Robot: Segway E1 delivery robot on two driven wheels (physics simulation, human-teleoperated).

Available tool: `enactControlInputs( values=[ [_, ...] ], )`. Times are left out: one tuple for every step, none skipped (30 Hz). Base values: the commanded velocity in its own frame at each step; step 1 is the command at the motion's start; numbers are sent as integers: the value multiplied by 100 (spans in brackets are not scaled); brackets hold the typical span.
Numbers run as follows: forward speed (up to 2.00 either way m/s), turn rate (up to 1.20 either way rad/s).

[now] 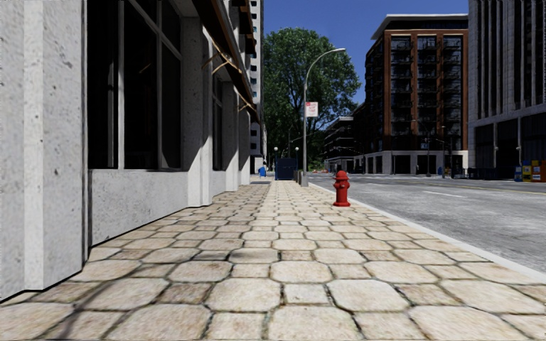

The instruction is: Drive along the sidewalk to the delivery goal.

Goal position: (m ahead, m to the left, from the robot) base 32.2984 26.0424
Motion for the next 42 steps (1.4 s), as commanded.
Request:
enactControlInputs(
  values=[
    [200,0],
    [200,0],
    [200,0],
    [200,0],
    [200,0],
    [200,0],
    [199,0],
    [198,0],
    [198,0],
    [198,0],
    [198,0],
    [198,0],
    [198,0],
    [198,0],
    [198,0],
    [200,0],
    [200,0],
    [200,0],
    [200,0],
    [200,0],
    [200,0],
    [200,0],
    [200,0],
    [200,0],
    [200,0],
    [200,0],
    [200,0],
    [200,0],
    [200,0],
    [200,0],
    [200,0],
    [200,0],
    [200,0],
    [200,0],
    [200,0],
    [200,0],
    [200,0],
    [200,0],
    [200,0],
    [200,0],
    [200,0],
    [200,0]
  ],
)
